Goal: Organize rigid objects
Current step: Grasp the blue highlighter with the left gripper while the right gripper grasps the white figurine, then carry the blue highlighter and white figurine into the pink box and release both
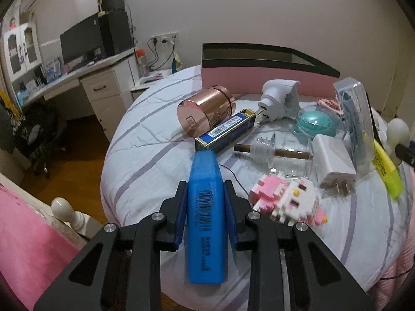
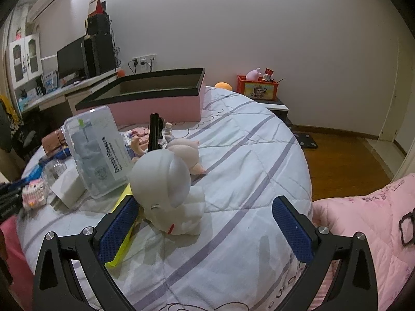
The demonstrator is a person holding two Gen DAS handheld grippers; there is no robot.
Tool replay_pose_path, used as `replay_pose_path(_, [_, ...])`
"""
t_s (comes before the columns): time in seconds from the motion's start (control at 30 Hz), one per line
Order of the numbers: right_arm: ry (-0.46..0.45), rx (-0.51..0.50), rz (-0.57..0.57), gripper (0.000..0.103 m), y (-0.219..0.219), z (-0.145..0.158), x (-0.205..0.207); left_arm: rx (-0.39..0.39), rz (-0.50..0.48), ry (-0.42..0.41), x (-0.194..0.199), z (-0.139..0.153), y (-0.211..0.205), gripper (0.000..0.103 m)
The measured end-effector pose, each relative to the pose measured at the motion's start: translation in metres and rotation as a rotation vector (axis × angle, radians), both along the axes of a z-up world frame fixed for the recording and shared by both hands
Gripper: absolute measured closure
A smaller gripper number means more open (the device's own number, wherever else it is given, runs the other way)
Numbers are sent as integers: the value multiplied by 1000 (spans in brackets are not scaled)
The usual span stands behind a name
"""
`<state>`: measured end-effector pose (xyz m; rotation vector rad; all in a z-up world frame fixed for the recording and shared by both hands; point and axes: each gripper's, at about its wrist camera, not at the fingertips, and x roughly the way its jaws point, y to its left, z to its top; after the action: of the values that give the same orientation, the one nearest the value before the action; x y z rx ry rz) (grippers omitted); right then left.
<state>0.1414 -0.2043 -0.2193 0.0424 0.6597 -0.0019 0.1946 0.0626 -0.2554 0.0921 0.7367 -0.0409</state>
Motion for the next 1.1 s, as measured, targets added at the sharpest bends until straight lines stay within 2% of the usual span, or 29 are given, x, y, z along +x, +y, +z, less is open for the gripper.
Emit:
replay_pose_path(0.07, [-7,37,11,0,-4,1,2,-2,-15,1,-2,1,0,76])
replay_pose_path(0.13, [-13,59,21,0,-5,2,5,-40,-18,-4,-2,3,2,76])
replay_pose_path(0.23, [-6,55,36,2,-3,0,15,-63,-14,-13,-2,5,4,76])
replay_pose_path(0.33, [25,62,73,27,0,-6,26,-66,-17,-27,-2,8,3,76])
replay_pose_path(0.37, [26,56,86,44,2,-8,27,-71,-8,-48,-3,12,3,76])
replay_pose_path(0.4, [26,40,94,49,5,-9,28,-74,-13,-47,-3,13,3,76])
replay_pose_path(0.67, [6,10,98,49,4,-3,27,-111,-74,-62,4,29,-6,76])
replay_pose_path(0.93, [-57,24,116,49,-4,32,38,-96,-152,-138,22,70,-34,76])
replay_pose_path(1.1, [-82,36,173,49,0,57,72,-109,-241,-159,52,98,-55,76])
